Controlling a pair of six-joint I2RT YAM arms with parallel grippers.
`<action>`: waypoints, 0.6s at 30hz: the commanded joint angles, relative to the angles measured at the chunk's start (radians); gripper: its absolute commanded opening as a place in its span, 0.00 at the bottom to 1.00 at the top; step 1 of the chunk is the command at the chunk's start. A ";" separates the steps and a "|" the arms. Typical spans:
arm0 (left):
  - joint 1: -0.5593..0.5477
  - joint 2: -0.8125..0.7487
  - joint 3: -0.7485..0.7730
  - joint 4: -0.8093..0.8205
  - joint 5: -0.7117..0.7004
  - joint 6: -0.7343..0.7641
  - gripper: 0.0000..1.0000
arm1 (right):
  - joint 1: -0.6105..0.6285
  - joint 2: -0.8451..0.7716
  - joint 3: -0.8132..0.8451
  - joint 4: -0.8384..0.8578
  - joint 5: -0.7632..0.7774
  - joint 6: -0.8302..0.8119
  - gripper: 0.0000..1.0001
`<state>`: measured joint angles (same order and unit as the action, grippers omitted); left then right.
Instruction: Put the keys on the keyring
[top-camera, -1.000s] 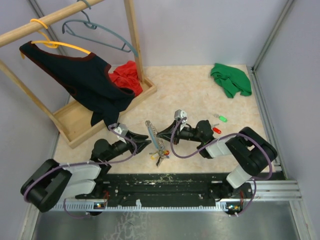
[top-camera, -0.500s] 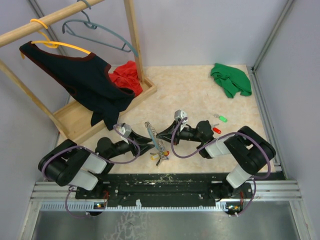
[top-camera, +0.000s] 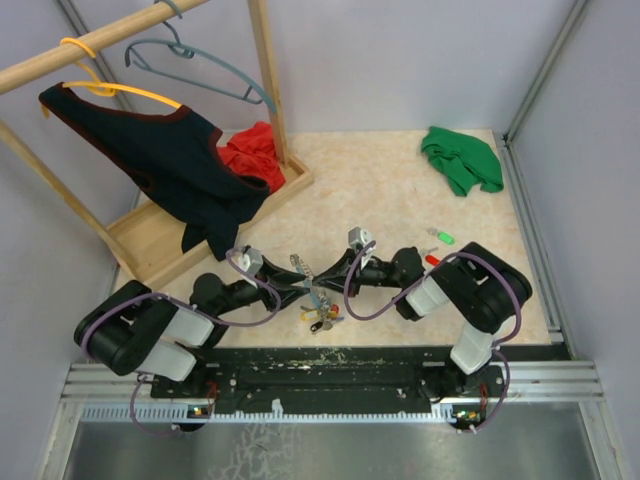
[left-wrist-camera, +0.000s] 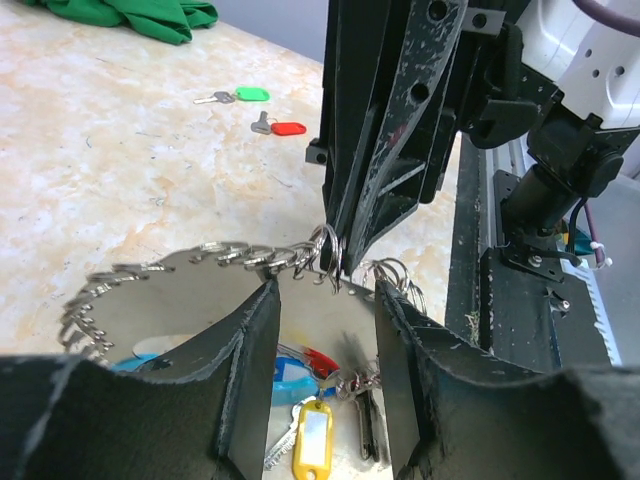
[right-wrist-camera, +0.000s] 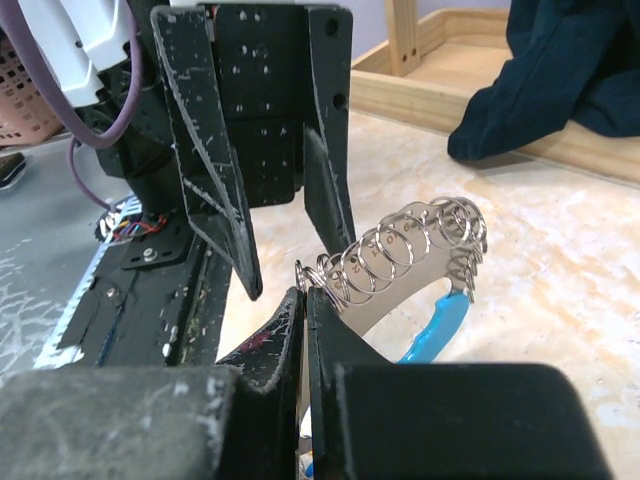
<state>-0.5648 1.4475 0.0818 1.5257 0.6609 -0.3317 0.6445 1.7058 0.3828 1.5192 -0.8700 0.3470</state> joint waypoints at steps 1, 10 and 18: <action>0.005 -0.010 0.017 0.264 0.028 0.025 0.49 | -0.009 0.027 0.009 0.205 -0.058 0.023 0.00; 0.005 0.033 0.043 0.264 0.078 0.036 0.44 | -0.009 0.031 0.024 0.205 -0.075 0.015 0.00; 0.004 0.035 0.044 0.264 0.092 0.046 0.15 | -0.010 0.031 0.021 0.203 -0.074 0.012 0.00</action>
<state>-0.5648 1.4796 0.1162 1.5261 0.7322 -0.3058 0.6426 1.7374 0.3805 1.5566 -0.9268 0.3599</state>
